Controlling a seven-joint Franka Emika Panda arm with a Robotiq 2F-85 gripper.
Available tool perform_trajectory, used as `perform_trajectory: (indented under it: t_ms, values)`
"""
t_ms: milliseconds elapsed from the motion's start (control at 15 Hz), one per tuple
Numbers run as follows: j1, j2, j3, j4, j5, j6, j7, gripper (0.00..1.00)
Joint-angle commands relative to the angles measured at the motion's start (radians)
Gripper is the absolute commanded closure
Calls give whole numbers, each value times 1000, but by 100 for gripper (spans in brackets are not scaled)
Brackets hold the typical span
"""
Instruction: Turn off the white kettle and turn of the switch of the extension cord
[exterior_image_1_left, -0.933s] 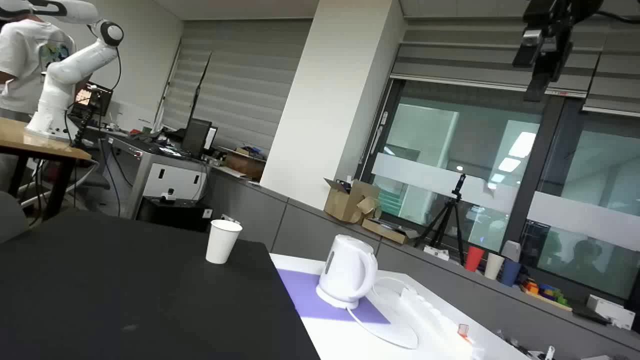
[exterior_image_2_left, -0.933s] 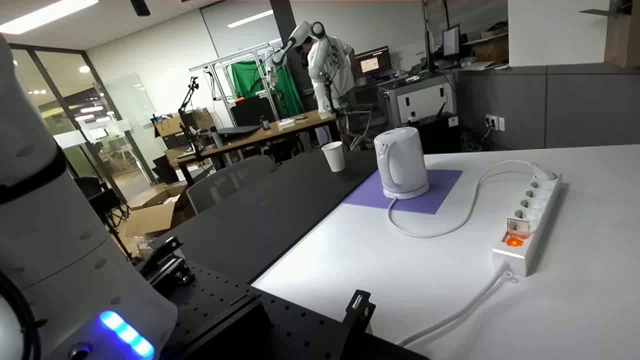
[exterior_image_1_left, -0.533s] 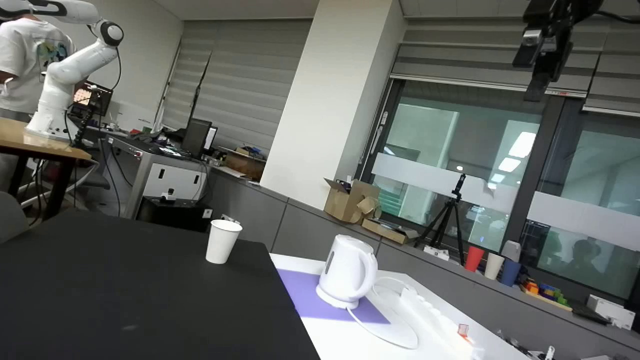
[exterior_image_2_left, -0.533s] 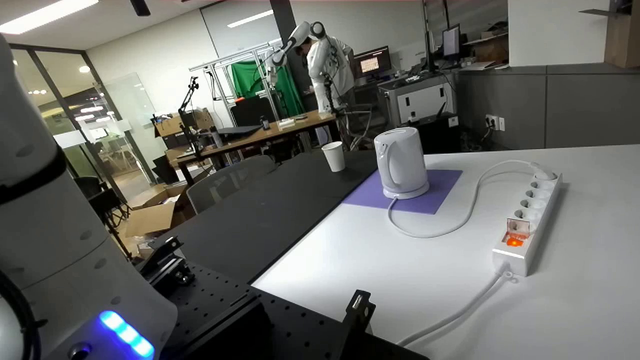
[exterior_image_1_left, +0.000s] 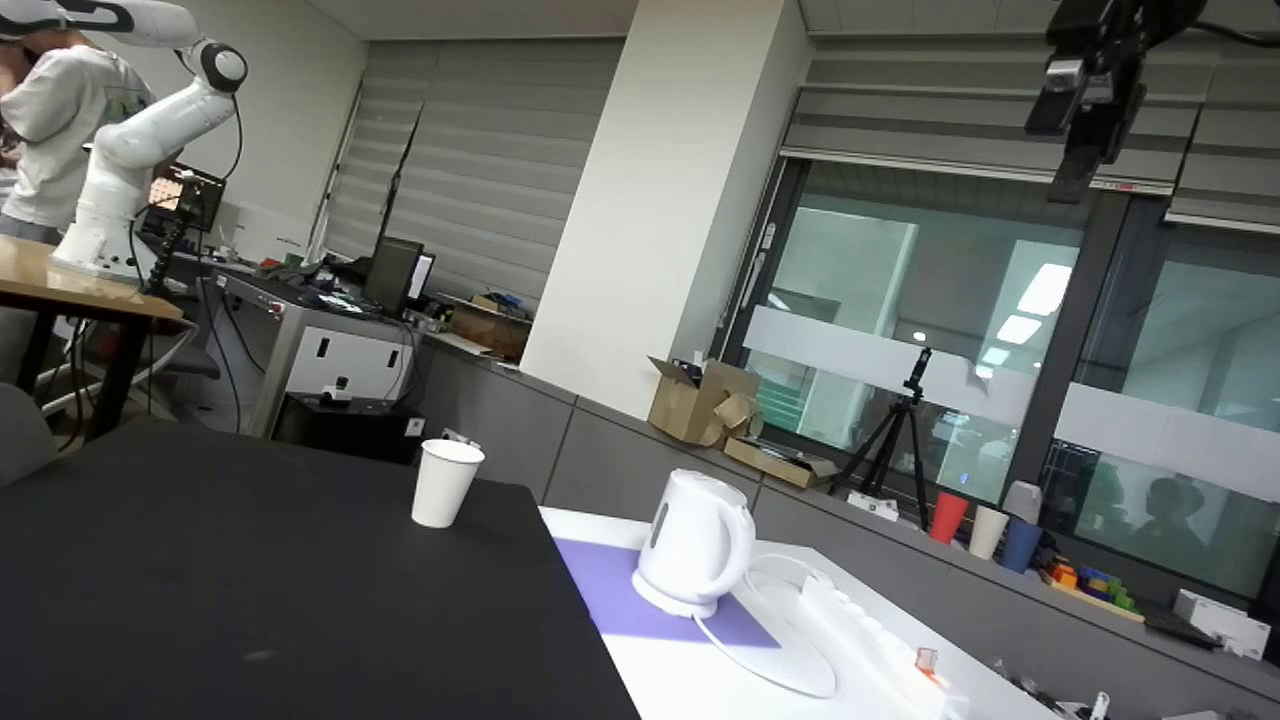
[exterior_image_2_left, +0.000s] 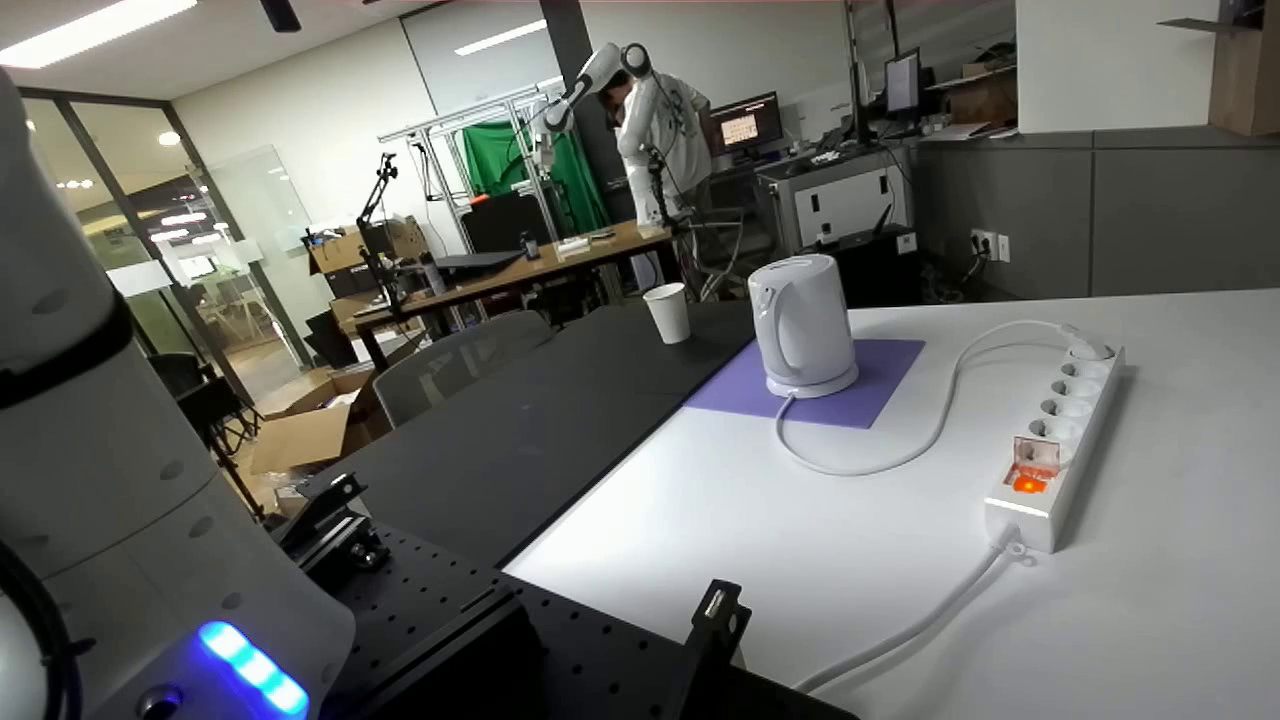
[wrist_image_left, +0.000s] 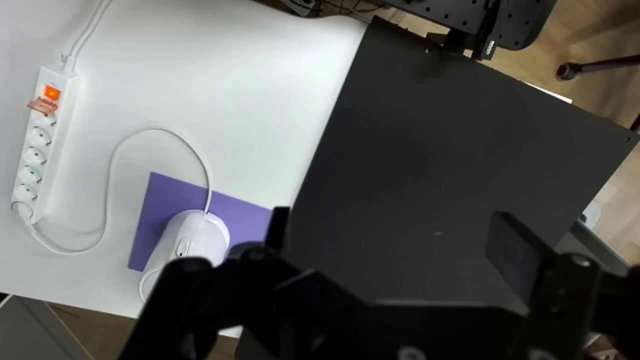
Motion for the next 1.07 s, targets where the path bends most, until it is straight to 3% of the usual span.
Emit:
perform_trajectory:
  t_ms: [0,867,1000]
  values:
    - [2,1,-1,3,-1,-2,1,0]
    - [2,1,-1,3,-1,-2,1,0]
    - [-17,10,-8,-19,-35,67,-8,0]
